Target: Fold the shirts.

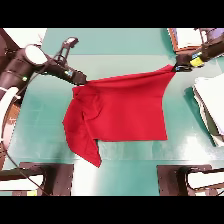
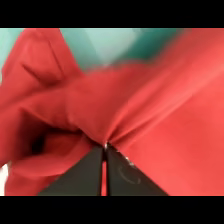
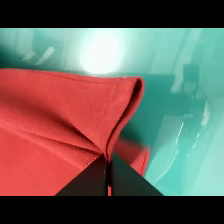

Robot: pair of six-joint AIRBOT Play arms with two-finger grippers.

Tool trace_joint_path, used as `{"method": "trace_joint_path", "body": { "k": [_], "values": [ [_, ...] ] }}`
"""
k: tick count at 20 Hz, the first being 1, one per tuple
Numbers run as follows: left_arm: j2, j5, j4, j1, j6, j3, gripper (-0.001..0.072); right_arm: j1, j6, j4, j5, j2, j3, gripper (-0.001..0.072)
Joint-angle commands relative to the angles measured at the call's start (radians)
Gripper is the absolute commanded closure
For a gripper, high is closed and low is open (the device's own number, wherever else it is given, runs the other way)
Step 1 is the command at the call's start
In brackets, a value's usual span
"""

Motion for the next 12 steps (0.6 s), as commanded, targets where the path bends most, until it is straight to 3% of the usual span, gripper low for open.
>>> {"method": "trace_joint_path", "body": {
  "k": [1,4,5,6,7,8,10,12],
  "values": [
    [-0.085,0.229,0.001,0.0,0.014,-0.021,0.068,-0.001,0.008,-0.001,-0.114,-0.106,0.001,0.0694],
    [-0.087,0.308,0.013,0.0,0.014,-0.021,0.0679,-0.001,0.008,0.002,-0.194,-0.127,0.001,0.0693],
    [-0.087,0.304,0.016,0.0,0.013,-0.021,0.0606,-0.001,0.008,0.003,-0.216,-0.127,0.001,0.0692],
    [-0.087,0.293,0.016,0.0,0.011,-0.021,0.0369,-0.001,0.008,0.003,-0.234,-0.127,0.002,0.0692],
    [-0.087,0.283,0.016,0.0,0.01,-0.021,0.0252,-0.001,0.008,0.003,-0.239,-0.127,0.002,0.0688],
    [-0.087,0.274,0.018,0.0,0.009,-0.021,0.0253,-0.001,0.008,0.003,-0.238,-0.127,0.002,0.0652],
    [-0.087,0.222,0.028,0.018,-0.01,-0.001,0.0254,-0.003,0.008,0.003,-0.224,-0.127,0.002,0.0278],
    [-0.079,0.06,0.028,0.076,-0.047,0.053,0.0253,-0.023,0.006,0.004,-0.121,-0.118,0.002,0.0244]
  ]
}}
